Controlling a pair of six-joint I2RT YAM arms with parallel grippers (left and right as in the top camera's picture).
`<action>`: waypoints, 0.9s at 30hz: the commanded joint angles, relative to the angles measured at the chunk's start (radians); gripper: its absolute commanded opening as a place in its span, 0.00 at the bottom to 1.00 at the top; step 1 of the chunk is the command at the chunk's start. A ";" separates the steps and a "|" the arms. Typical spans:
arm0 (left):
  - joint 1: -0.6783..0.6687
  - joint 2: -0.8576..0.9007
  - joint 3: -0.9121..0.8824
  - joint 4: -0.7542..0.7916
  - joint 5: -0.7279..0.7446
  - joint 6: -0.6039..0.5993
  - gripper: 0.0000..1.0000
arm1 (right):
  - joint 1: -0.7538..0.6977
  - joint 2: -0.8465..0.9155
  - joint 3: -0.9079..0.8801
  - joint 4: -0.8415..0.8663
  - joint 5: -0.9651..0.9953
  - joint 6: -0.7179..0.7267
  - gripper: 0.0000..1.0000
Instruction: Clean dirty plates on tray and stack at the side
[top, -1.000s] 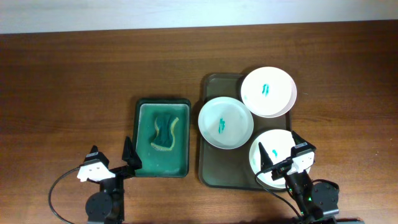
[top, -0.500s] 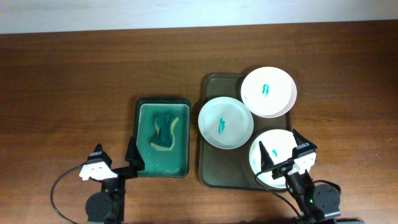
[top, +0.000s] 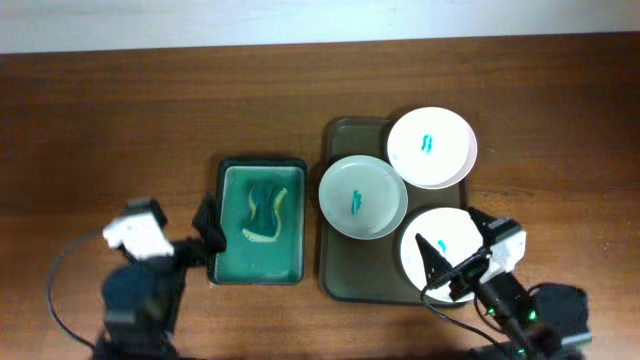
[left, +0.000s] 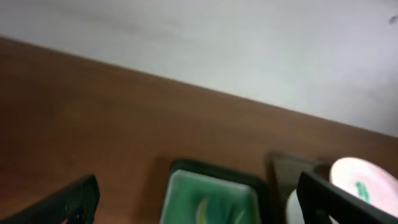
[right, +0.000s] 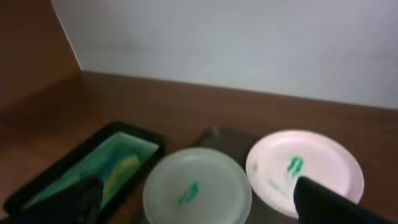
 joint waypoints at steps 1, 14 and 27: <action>0.007 0.317 0.306 -0.180 0.112 0.023 0.99 | -0.005 0.221 0.238 -0.164 -0.013 0.013 0.98; -0.011 0.945 0.721 -0.546 0.365 0.081 0.92 | -0.005 0.738 0.650 -0.433 -0.131 0.002 0.98; -0.206 1.408 0.721 -0.460 0.052 -0.006 0.52 | -0.006 1.019 0.650 -0.528 -0.117 0.055 0.59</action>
